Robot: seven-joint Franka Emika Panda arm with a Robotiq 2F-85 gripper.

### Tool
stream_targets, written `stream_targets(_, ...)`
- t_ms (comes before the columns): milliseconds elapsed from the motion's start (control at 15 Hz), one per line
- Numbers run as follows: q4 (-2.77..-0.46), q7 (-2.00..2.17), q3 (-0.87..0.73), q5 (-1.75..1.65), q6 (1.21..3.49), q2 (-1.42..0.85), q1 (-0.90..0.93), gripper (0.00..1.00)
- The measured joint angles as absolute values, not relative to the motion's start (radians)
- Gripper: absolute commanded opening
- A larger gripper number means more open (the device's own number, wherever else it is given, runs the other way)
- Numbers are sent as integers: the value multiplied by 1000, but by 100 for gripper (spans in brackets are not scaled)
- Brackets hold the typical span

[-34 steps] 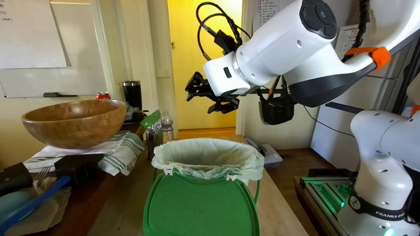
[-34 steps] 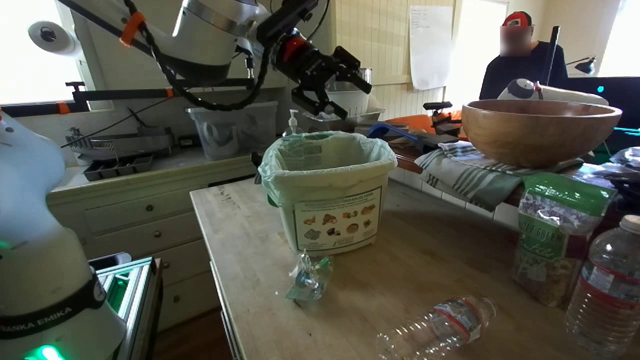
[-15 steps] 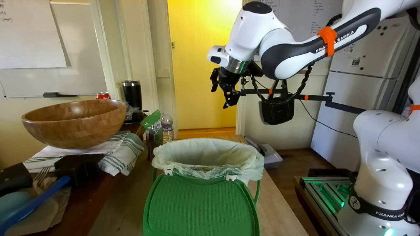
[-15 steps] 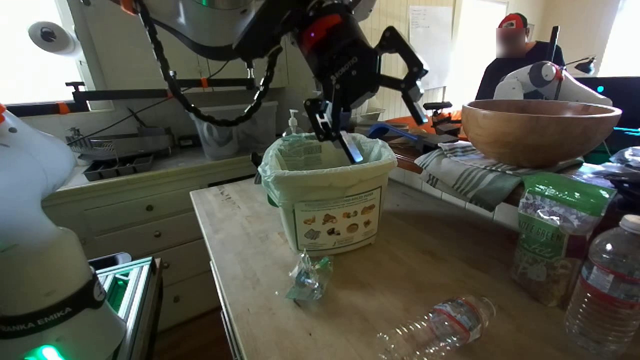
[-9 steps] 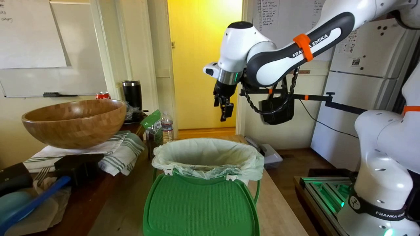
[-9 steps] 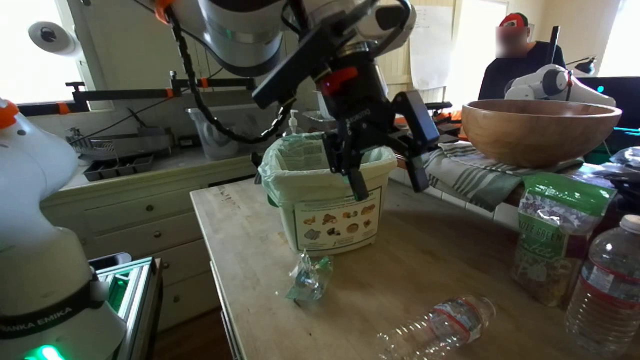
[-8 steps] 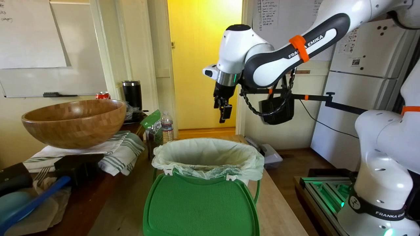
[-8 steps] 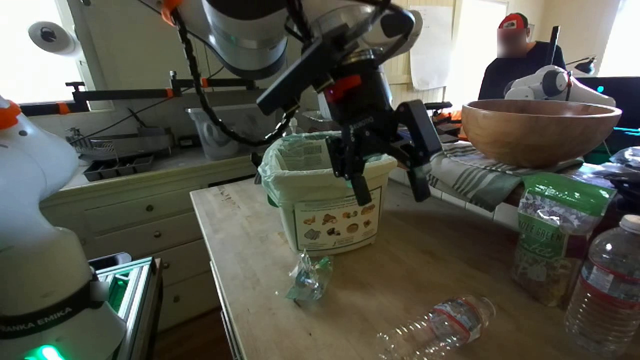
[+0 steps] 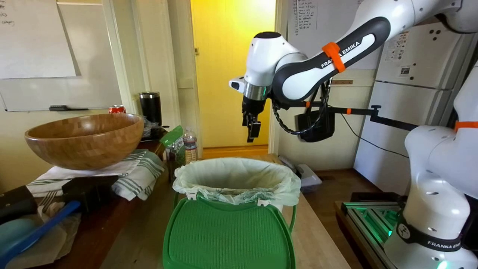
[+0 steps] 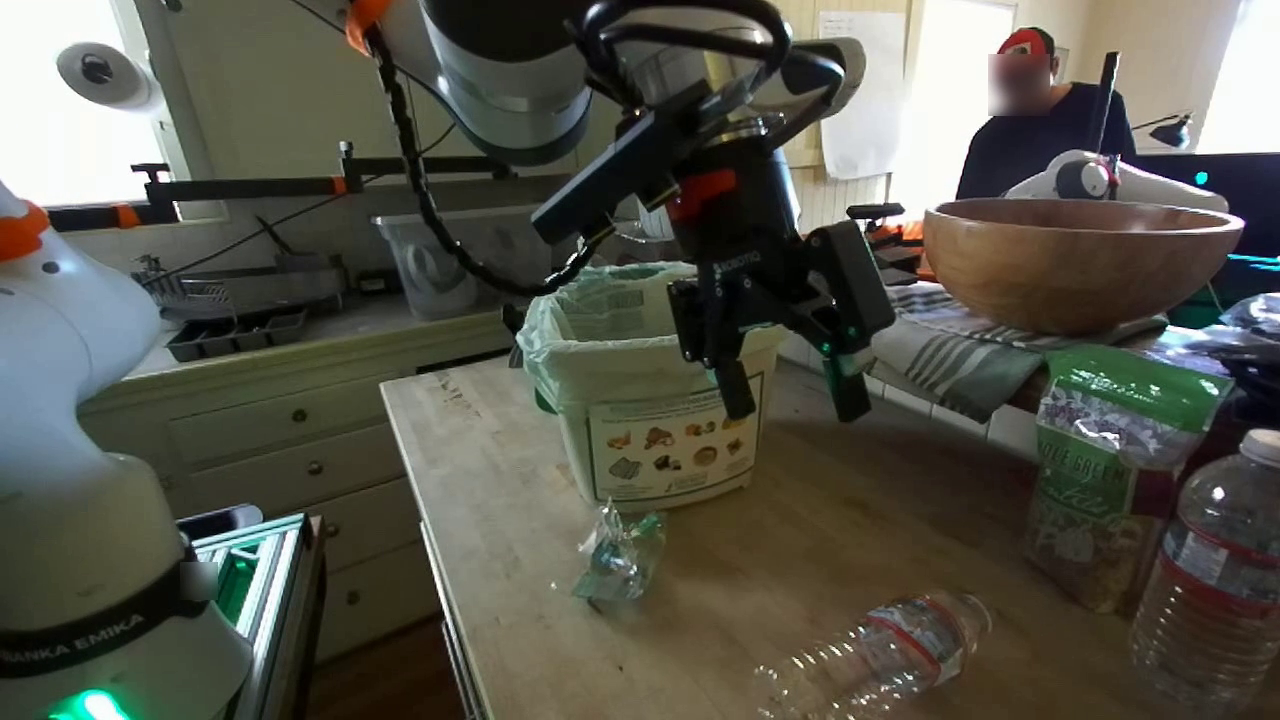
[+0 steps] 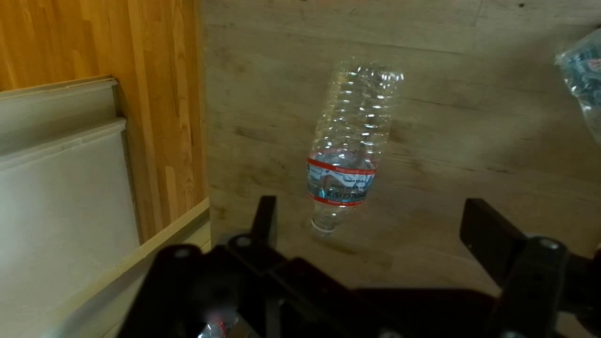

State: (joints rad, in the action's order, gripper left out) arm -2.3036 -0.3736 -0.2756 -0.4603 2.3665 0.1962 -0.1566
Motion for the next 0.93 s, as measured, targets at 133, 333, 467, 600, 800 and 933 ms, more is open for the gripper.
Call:
stream_targets(133,-2302,-366,-274,-456,2366,191,-162,100)
stream_targets(333,-2283,-350,-282,-381,2366,146,-183,100)
stream_targets(467,-2257,-354,-294,-297,2372,96,-193,100)
stream_targets(600,-2225,-361,-299,-221,2383,40,-205,100)
stream_targets(800,-2179,-390,-298,-125,2435,-51,-223,100)
stream_targets(933,-2153,-441,-290,-54,2476,-107,-237,100)
